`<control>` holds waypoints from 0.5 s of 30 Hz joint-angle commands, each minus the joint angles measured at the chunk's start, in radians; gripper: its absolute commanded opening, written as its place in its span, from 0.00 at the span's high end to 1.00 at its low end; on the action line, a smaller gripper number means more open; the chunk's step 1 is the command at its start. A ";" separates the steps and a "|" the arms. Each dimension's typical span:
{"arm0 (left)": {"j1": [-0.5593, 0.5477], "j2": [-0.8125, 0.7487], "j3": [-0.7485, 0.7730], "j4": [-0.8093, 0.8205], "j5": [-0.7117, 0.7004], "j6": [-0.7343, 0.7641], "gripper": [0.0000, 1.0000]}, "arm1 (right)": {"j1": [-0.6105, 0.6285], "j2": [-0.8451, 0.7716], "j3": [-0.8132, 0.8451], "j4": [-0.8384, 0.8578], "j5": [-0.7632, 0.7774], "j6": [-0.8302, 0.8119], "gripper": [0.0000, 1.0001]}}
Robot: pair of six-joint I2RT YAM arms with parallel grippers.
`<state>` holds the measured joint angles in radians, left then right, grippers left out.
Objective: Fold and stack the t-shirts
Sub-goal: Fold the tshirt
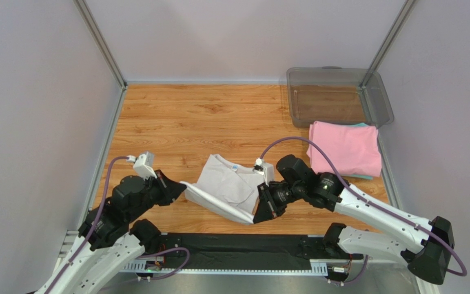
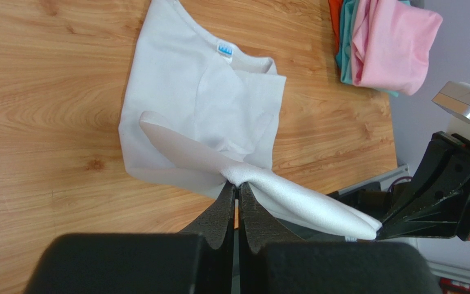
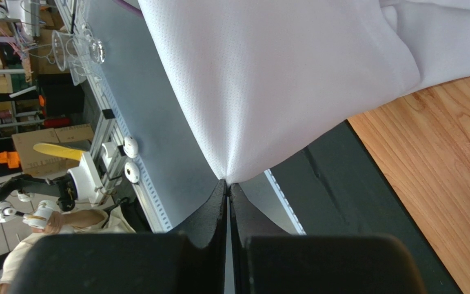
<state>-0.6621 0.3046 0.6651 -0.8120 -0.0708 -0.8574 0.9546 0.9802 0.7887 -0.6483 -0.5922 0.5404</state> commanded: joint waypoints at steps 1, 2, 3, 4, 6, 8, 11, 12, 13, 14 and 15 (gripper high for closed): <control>-0.002 0.031 0.048 -0.013 -0.087 0.035 1.00 | -0.040 -0.017 0.027 -0.027 -0.057 0.044 1.00; -0.002 0.040 0.053 -0.009 -0.093 0.037 1.00 | -0.053 -0.015 0.024 -0.031 -0.049 0.041 1.00; -0.002 0.057 0.054 0.011 -0.101 0.040 1.00 | -0.066 -0.014 0.024 -0.036 -0.046 0.033 1.00; -0.002 0.067 0.057 0.022 -0.118 0.040 1.00 | -0.100 -0.014 0.023 -0.040 -0.040 0.030 1.00; -0.004 0.097 0.054 0.068 -0.129 0.046 1.00 | -0.131 -0.015 0.029 -0.048 -0.015 0.012 1.00; -0.002 0.125 0.053 0.102 -0.147 0.050 1.00 | -0.177 -0.014 0.032 -0.050 -0.005 0.003 1.00; -0.002 0.223 0.071 0.142 -0.198 0.057 1.00 | -0.226 0.000 0.043 -0.051 0.012 -0.023 1.00; -0.002 0.246 0.077 0.149 -0.213 0.057 1.00 | -0.234 0.008 0.049 -0.051 0.018 -0.026 1.00; -0.002 0.270 0.083 0.154 -0.248 0.049 1.00 | -0.246 0.009 0.053 -0.050 0.022 -0.033 1.00; -0.002 0.322 0.096 0.163 -0.256 0.050 1.00 | -0.247 0.017 0.060 -0.045 0.047 -0.037 1.00; -0.001 0.349 0.102 0.183 -0.262 0.055 1.00 | -0.251 0.020 0.063 -0.040 0.063 -0.042 1.00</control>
<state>-0.6674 0.5865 0.7124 -0.7116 -0.2268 -0.8307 0.7162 0.9924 0.8040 -0.6674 -0.5728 0.5312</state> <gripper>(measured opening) 0.007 0.007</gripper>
